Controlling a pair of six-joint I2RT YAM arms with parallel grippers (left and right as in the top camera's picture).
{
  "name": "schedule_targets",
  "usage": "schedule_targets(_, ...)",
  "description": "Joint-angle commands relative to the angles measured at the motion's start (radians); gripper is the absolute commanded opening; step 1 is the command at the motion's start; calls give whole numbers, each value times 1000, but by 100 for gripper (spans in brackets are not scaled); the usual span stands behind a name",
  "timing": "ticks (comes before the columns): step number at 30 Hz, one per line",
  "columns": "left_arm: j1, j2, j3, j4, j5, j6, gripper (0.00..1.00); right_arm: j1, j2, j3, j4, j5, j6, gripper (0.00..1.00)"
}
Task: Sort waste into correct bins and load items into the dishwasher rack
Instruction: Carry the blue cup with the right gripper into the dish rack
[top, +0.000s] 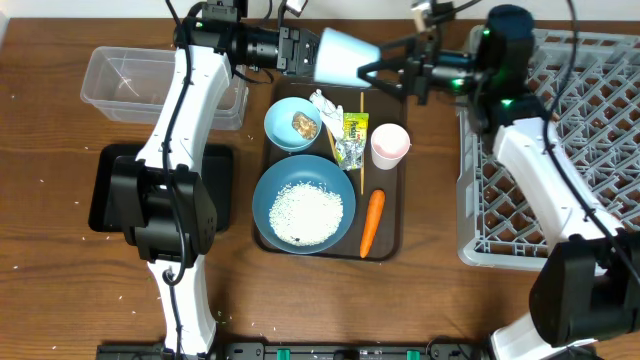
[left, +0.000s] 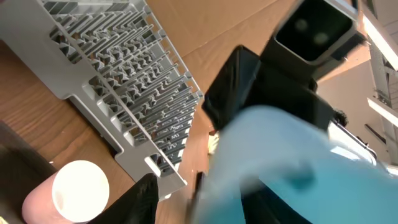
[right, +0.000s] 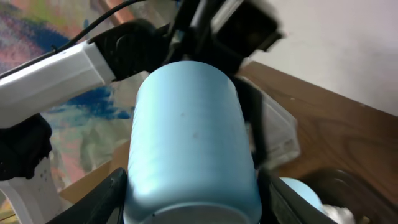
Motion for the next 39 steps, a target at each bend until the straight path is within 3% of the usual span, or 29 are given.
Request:
schedule_targets(1, 15, 15, -3, 1, -19, 6, 45, -60, 5, 13, -27, -48, 8, 36)
schedule_targets(11, 80, 15, -3, -8, -114, 6, 44, -221, 2, 13, -237, -8, -53, 36)
schedule_targets(17, 89, 15, -4, -95, -380, 7, 45, -310, -34, 13, -394, 122, -66, 34)
schedule_targets(21, 81, 15, -4, -166, -597, 7, 44, -354, -89, 17, -540, 287, -123, 31)
schedule_targets(27, 71, 15, -5, -241, -856, 7, 45, -369, -173, 119, -848, 711, -241, 32)
schedule_targets(34, 71, 15, -24, -258, -927, 7, 44, -367, -183, 271, -1070, 1047, -313, 32)
schedule_targets(39, 70, 15, -43, -265, -930, 7, 45, -359, -174, 274, -1184, 1129, -328, 31)
